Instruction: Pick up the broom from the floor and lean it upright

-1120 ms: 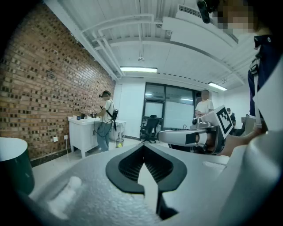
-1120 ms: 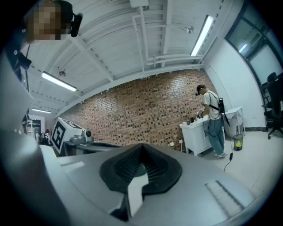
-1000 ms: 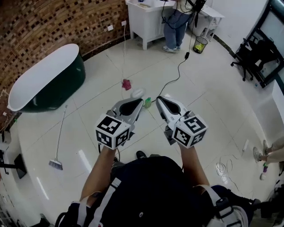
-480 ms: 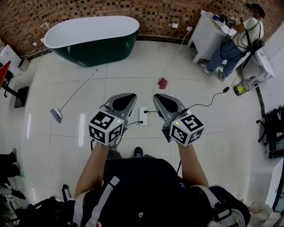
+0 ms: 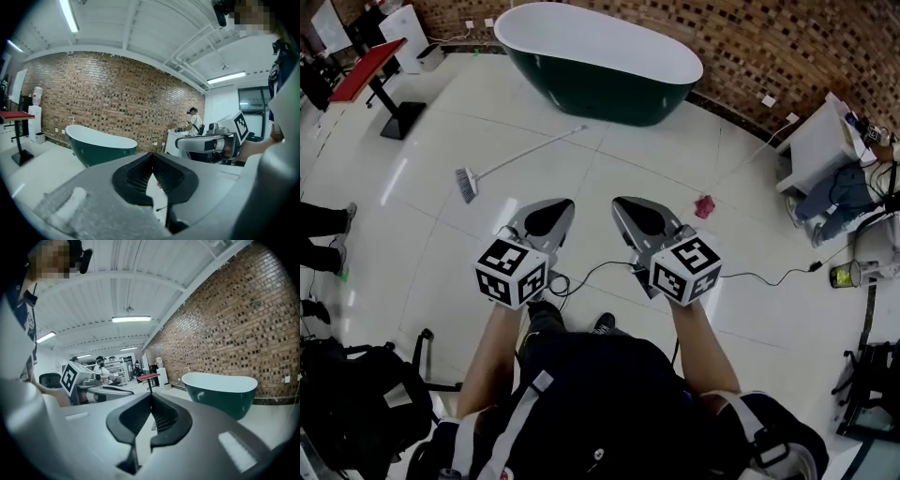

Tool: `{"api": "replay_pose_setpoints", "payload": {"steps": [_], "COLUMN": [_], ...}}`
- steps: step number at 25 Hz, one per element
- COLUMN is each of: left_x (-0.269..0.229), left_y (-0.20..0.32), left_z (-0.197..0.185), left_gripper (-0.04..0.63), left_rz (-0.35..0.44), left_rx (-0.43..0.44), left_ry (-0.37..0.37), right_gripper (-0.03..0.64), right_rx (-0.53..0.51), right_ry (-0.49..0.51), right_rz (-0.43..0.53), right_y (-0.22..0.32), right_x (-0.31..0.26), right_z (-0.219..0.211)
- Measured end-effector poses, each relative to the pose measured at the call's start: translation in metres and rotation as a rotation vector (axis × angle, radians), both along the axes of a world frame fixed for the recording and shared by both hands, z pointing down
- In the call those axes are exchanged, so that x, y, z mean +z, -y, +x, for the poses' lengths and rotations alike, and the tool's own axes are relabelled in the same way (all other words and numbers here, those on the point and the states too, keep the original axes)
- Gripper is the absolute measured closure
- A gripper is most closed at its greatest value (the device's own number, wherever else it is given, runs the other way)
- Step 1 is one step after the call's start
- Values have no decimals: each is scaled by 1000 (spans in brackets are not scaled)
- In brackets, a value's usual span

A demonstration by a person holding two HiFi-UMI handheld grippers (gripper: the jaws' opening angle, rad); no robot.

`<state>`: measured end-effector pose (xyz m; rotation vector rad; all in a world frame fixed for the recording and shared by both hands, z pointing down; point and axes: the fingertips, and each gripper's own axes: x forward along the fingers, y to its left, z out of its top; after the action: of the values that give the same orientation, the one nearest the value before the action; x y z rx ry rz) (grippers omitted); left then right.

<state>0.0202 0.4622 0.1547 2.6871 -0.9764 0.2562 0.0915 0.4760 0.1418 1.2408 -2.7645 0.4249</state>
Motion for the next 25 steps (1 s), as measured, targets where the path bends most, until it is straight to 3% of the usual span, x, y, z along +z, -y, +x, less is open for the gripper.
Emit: {"api": "replay_pose_setpoints", "payload": {"steps": [6, 10, 18, 25], "left_x": [10, 18, 26, 34], "left_y": [28, 59, 132, 177], "left_z": [-87, -132, -203, -225], "left_gripper": [595, 595, 594, 595], "left_rz": [-18, -18, -30, -32], "left_rx": [-129, -151, -112, -14], "left_ry": [-23, -45, -94, -91], "right_gripper": [615, 615, 615, 615], "right_rx": [-116, -137, -75, -4], "right_ry": [-10, -30, -65, -62], "right_rz": [-25, -36, -69, -95], "right_y": [33, 65, 140, 190], "right_x": [11, 19, 27, 35], "right_z": [-84, -129, -198, -229]}}
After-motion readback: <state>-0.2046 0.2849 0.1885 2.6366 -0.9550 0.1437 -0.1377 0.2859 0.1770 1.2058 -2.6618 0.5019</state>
